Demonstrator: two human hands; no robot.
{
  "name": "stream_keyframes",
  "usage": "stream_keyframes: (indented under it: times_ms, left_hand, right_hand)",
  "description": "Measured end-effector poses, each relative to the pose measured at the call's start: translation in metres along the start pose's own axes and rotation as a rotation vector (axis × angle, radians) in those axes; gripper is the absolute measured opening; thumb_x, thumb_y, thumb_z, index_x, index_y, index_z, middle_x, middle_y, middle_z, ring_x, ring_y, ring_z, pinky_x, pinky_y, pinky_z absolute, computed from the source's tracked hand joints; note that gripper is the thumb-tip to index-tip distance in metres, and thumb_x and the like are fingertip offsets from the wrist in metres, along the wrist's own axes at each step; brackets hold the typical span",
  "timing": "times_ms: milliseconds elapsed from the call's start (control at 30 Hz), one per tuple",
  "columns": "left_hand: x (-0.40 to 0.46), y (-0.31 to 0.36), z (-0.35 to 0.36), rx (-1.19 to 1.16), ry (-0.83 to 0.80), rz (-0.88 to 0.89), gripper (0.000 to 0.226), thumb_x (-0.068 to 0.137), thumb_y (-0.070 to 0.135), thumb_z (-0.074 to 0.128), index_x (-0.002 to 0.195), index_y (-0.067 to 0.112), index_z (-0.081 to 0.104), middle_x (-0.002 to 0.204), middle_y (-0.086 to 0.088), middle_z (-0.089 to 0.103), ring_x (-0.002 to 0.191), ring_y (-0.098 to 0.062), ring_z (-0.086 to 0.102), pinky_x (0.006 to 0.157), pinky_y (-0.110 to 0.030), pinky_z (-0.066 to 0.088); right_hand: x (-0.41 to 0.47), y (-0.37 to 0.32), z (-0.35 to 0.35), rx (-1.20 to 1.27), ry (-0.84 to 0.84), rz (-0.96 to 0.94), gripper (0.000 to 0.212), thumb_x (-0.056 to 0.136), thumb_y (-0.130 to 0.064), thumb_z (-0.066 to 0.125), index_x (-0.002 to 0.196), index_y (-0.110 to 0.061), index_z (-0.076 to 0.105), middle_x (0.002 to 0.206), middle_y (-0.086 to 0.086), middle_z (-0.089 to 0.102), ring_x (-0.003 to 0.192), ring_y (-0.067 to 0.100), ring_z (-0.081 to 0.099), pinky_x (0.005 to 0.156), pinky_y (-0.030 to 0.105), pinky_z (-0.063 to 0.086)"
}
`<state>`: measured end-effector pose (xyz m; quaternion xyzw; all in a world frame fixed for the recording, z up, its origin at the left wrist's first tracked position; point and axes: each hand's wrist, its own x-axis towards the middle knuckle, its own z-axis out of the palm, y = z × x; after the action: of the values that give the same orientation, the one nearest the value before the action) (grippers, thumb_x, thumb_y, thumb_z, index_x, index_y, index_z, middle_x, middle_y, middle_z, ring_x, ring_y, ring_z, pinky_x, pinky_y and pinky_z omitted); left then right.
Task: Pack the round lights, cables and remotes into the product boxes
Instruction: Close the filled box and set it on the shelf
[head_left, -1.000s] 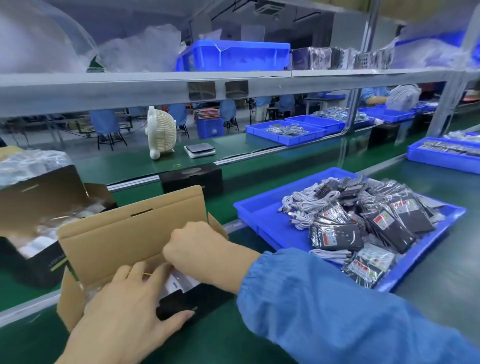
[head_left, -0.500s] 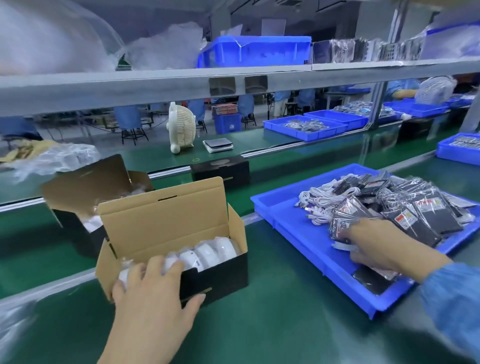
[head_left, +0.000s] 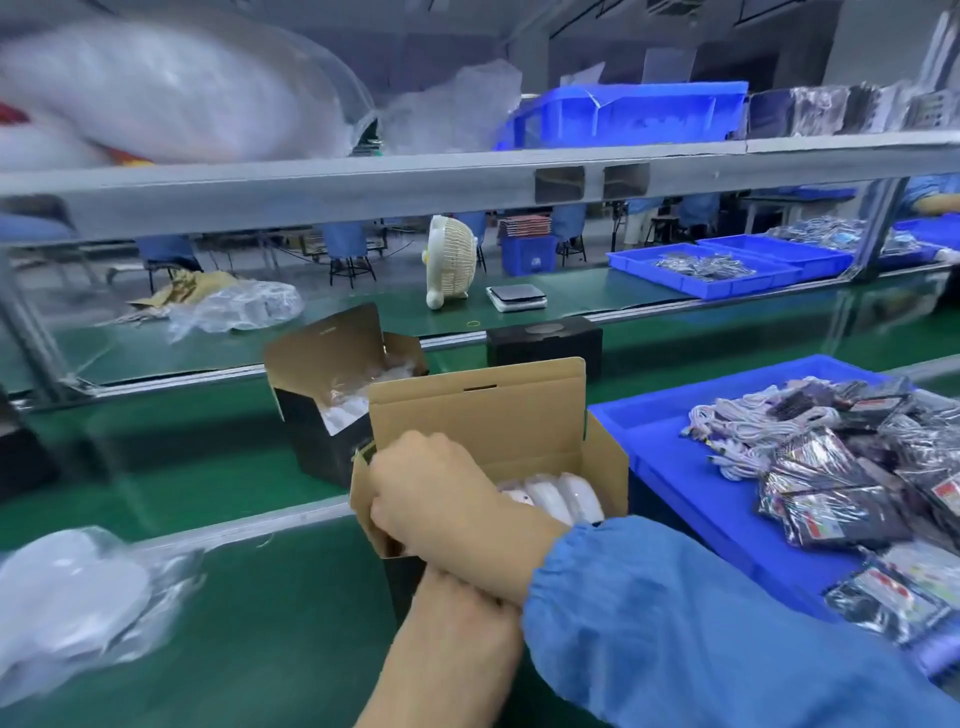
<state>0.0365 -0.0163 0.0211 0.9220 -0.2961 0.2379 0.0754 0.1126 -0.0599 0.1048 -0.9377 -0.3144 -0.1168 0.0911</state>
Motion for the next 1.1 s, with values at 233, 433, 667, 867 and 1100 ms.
stream_keyframes:
  times_ms: [233, 433, 667, 867, 1100]
  left_hand:
    - [-0.052, -0.062, -0.049, -0.617, 0.478, -0.333, 0.025, 0.099, 0.02, 0.05, 0.108, 0.029, 0.072, 0.115, 0.004, 0.07, 0.106, -0.013, 0.065, 0.089, -0.026, 0.052]
    - [0.016, -0.101, -0.03, -1.444, 0.243, -0.885, 0.033, 0.103, 0.023, 0.044, 0.105, 0.015, 0.076, 0.117, -0.008, 0.072, 0.106, -0.022, 0.066, 0.088, -0.038, 0.048]
    - [-0.011, -0.072, 0.003, -1.726, 0.219, -0.814, 0.061, 0.089, 0.059, 0.034, 0.114, 0.017, 0.071, 0.115, -0.008, 0.072, 0.101, -0.019, 0.071, 0.083, -0.041, 0.055]
    - [-0.035, -0.07, 0.001, -1.139, 0.24, -0.752, 0.027, 0.059, 0.033, 0.077, 0.085, 0.028, 0.079, 0.085, 0.0, 0.077, 0.073, -0.007, 0.072, 0.065, -0.023, 0.056]
    - [-0.021, -0.072, -0.021, -0.84, 0.45, -0.51, 0.03, 0.075, 0.01, 0.083, 0.098, 0.026, 0.073, 0.104, 0.009, 0.075, 0.1, -0.01, 0.069, 0.089, -0.026, 0.053]
  right_hand:
    - [-0.035, 0.013, 0.01, -0.116, -0.205, -0.307, 0.037, 0.096, -0.035, 0.044, 0.113, -0.008, 0.062, 0.124, 0.011, 0.049, 0.103, 0.029, 0.041, 0.089, 0.038, 0.038]
    - [-0.063, 0.047, -0.005, 0.229, 0.159, -0.409, 0.019, 0.089, -0.014, 0.052, 0.094, -0.009, 0.07, 0.092, 0.001, 0.069, 0.092, 0.022, 0.06, 0.089, 0.036, 0.045]
    - [-0.097, 0.152, 0.02, 1.653, 0.214, 0.66, 0.032, 0.101, -0.021, 0.05, 0.127, -0.006, 0.06, 0.123, 0.012, 0.064, 0.104, 0.022, 0.06, 0.098, 0.039, 0.045]
    - [-0.105, 0.152, 0.043, 1.66, -0.091, 0.421, 0.049, 0.079, -0.024, 0.075, 0.126, -0.036, 0.063, 0.127, 0.0, 0.066, 0.122, 0.021, 0.059, 0.104, 0.041, 0.044]
    - [-0.108, 0.133, 0.042, 1.268, 0.301, 0.21, 0.047, 0.08, 0.013, 0.065, 0.099, -0.03, 0.067, 0.112, -0.001, 0.07, 0.111, 0.016, 0.064, 0.091, 0.023, 0.051]
